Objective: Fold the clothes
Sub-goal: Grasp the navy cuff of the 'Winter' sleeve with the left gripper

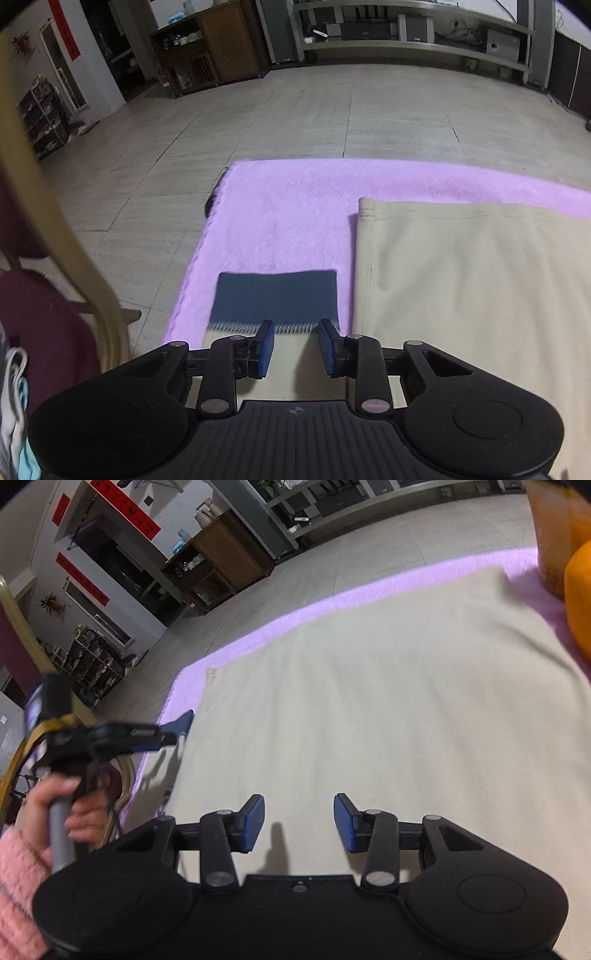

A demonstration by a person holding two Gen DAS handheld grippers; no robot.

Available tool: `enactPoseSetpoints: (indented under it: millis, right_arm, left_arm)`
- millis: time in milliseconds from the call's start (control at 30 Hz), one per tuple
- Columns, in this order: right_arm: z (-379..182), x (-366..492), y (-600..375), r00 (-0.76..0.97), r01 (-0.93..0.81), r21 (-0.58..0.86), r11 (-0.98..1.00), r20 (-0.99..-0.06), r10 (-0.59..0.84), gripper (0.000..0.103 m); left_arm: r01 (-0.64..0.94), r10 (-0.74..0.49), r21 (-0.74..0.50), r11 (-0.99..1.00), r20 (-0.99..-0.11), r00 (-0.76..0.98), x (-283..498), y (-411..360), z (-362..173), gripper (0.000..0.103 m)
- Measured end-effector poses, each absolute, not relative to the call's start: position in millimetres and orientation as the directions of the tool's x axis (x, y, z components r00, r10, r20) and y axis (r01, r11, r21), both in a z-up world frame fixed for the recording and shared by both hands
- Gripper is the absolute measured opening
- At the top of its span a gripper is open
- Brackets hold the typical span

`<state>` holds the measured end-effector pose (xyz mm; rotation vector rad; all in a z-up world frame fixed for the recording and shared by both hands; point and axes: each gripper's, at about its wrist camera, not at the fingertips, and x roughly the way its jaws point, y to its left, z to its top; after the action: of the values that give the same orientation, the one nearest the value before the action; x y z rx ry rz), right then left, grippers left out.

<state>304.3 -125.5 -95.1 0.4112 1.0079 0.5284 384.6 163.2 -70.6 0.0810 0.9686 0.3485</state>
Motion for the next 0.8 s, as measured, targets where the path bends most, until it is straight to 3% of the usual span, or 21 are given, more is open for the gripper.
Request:
enactPoseSetpoints:
  millis: [133, 200, 267, 433, 533, 600, 667, 800]
  right_arm:
    - [-97.1, 304.6, -125.3, 0.420, -0.246, 0.544, 0.802, -0.686, 0.594, 0.042]
    - [-95.2, 304.4, -126.7, 0.424, -0.251, 0.541, 0.803, -0.684, 0.594, 0.043]
    - [-94.6, 303.8, -128.6, 0.424, -0.248, 0.543, 0.802, -0.684, 0.594, 0.043]
    - [-93.4, 300.6, -130.8, 0.425, -0.234, 0.549, 0.803, -0.685, 0.592, 0.044]
    - [-92.7, 299.0, -130.7, 0.425, -0.238, 0.546, 0.803, -0.685, 0.592, 0.046]
    - [-92.5, 299.1, -131.2, 0.426, -0.240, 0.542, 0.805, -0.686, 0.589, 0.046]
    - [-90.2, 298.5, -131.6, 0.429, -0.235, 0.540, 0.808, -0.689, 0.585, 0.046]
    - [-69.4, 290.2, -135.7, 0.449, -0.228, 0.548, 0.805, -0.675, 0.586, 0.046]
  left_arm:
    - [-0.228, 0.342, 0.258, 0.939, -0.770, 0.539, 390.9, 157.7, -75.3, 0.024]
    - [-0.217, 0.297, 0.209, 0.953, -0.777, 0.555, 389.6, 161.9, -71.5, 0.031]
    - [-0.206, 0.238, 0.142, 0.968, -0.776, 0.585, 383.0, 163.9, -65.5, 0.031]
    - [-0.223, 0.319, 0.233, 0.947, -0.777, 0.543, 389.7, 165.0, -80.3, 0.033]
    - [-0.206, 0.352, 0.285, 0.936, -0.755, 0.553, 391.9, 152.1, -84.9, 0.022]
    - [-0.170, 0.386, 0.354, 0.920, -0.732, 0.562, 392.4, 138.5, -88.2, 0.005]
    - [-0.168, 0.405, 0.384, 0.908, -0.702, 0.586, 385.8, 131.9, -85.4, 0.004]
    - [-0.201, 0.367, 0.319, 0.926, -0.633, 0.682, 347.6, 147.3, -41.5, 0.003]
